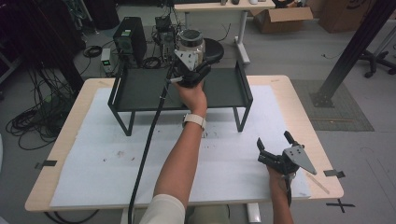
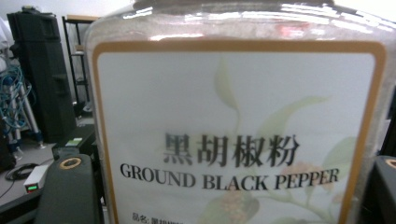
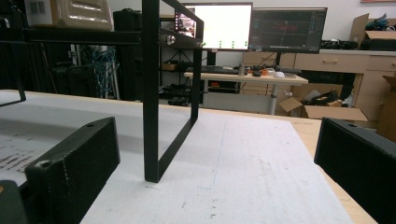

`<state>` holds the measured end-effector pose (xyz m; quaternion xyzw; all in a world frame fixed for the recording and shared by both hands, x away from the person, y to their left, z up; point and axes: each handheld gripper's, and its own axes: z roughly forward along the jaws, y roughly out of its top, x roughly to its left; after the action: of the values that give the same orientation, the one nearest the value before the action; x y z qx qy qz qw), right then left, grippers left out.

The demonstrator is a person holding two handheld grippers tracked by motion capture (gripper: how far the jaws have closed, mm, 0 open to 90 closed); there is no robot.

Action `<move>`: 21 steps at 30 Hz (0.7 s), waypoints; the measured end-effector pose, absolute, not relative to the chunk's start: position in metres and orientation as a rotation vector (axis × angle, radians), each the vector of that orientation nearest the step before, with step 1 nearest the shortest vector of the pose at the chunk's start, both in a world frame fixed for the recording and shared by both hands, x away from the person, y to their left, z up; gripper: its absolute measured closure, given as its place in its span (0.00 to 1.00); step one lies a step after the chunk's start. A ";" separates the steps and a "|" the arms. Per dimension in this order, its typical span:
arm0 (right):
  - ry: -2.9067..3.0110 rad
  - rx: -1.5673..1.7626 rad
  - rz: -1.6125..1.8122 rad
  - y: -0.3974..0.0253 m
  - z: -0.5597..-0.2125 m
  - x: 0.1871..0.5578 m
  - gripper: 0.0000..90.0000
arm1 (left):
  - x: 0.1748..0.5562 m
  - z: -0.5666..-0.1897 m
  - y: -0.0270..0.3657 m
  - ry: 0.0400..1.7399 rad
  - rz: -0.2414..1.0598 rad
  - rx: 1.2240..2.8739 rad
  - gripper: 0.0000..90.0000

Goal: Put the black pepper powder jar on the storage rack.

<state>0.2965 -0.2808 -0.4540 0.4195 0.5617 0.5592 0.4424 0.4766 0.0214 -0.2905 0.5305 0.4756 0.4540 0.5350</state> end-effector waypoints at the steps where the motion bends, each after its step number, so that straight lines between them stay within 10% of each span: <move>1: 1.393 1.041 1.388 -0.281 -0.454 0.297 0.00 | 0.477 -0.292 0.021 1.136 1.080 1.268 0.27; 21: 1.394 1.043 1.387 -0.281 -0.454 0.297 0.00 | 0.476 -0.294 0.021 1.122 1.093 1.275 0.26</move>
<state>0.2966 -0.2806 -0.4541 0.4202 0.5618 0.5589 0.4421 0.4765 0.0213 -0.2945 0.5346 0.4703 0.4582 0.5319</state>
